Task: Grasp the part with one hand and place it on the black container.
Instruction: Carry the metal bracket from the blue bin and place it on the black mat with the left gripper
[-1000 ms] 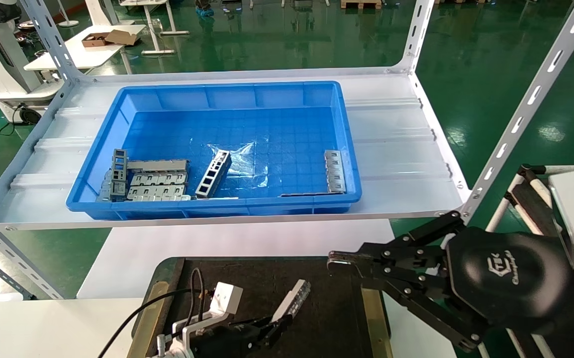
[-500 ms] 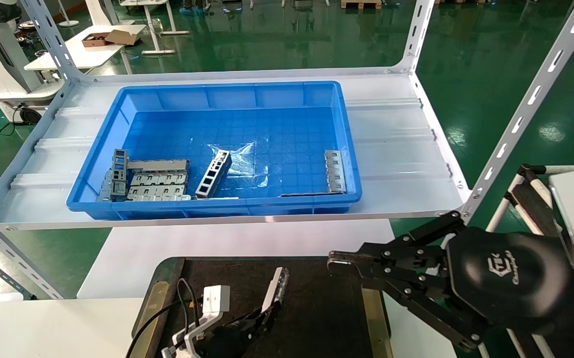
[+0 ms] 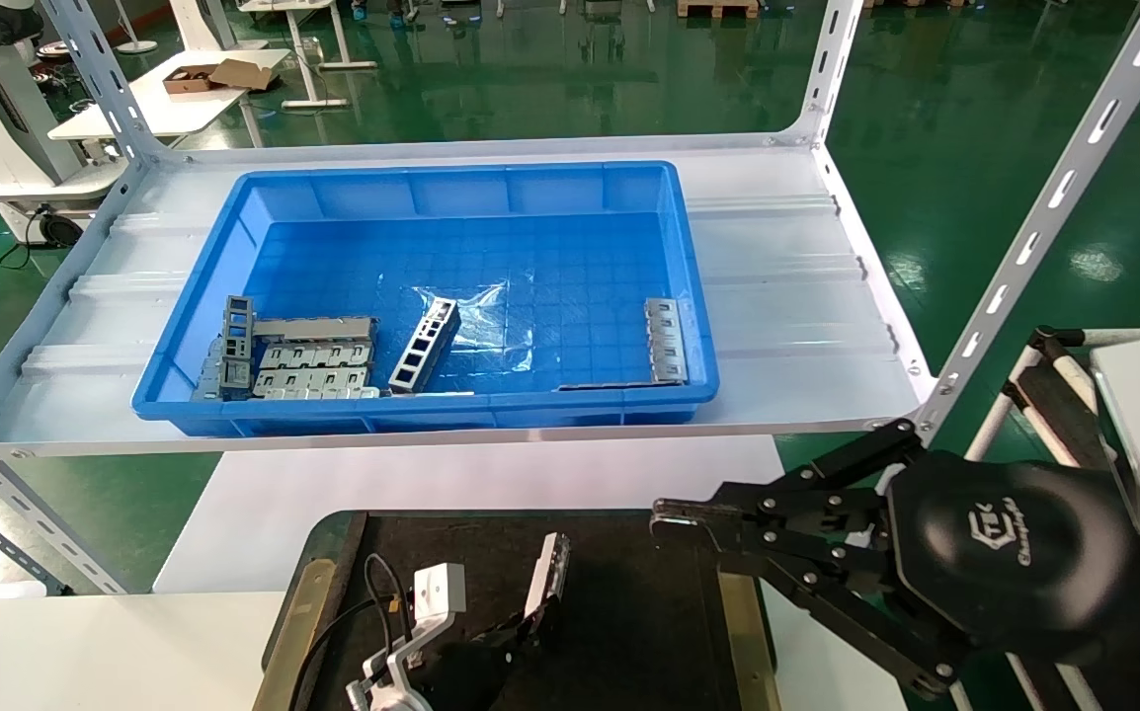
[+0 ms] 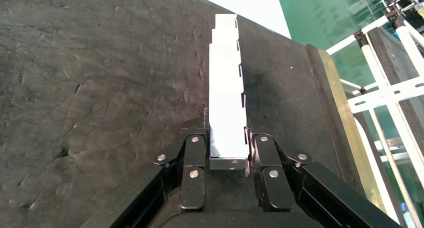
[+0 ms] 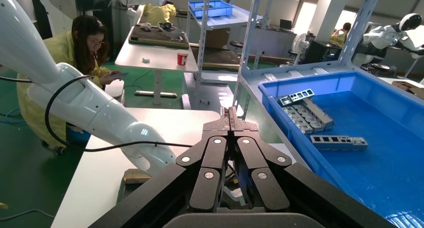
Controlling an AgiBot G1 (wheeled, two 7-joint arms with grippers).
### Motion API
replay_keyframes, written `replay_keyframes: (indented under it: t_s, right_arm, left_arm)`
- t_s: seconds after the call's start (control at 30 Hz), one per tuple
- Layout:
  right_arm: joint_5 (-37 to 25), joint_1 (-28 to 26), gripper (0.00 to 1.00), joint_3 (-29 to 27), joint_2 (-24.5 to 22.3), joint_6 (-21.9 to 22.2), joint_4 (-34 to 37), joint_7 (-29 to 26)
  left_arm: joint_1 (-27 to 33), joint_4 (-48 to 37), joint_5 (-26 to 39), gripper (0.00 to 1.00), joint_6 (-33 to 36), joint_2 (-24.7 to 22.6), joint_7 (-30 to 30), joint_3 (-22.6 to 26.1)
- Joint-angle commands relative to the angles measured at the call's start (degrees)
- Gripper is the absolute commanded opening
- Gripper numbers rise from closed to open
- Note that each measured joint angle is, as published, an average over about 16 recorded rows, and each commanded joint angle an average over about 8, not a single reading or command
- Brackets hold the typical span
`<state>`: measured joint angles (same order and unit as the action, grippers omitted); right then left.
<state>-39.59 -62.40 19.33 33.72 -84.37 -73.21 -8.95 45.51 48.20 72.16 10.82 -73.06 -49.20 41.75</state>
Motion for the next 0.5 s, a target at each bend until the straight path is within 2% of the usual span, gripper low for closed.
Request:
replay_keyframes:
  t_s: [0.03,0.17,0.2,0.23,0.27,0.5]
  right_arm:
    - [0.0,0.0,0.38,0.0,0.0,0.0,0.0,0.0]
    - [0.0,0.0,0.88,0.0,0.0,0.0,0.0,0.0]
    - [0.0,0.0,0.97,0.0,0.0,0.0,0.0,0.0]
    - [0.0,0.0,1.00,0.0,0.0,0.0,0.0,0.0]
    - [0.0,0.0,1.00,0.0,0.0,0.0,0.0,0.0]
    - [0.0,0.0,1.00,0.0,0.0,0.0,0.0,0.0]
  left_arm:
    - [0.5,-0.7,0.1,0.35,-0.4,-0.4,-0.7,0.5]
    - [0.6,-1.0,0.2,0.84,-0.9,-0.7,-2.0,1.1]
    - [0.6,-1.1,0.2,0.93,-1.0,-0.8,-2.3,1.3]
    - [0.6,-1.1,0.2,0.98,-1.1,-0.8,-2.6,1.4]
    - [0.6,-1.1,0.2,1.00,-1.3,-0.8,-2.9,1.6]
    - [0.6,-1.0,0.3,1.00,-2.1,-0.8,-4.6,2.6]
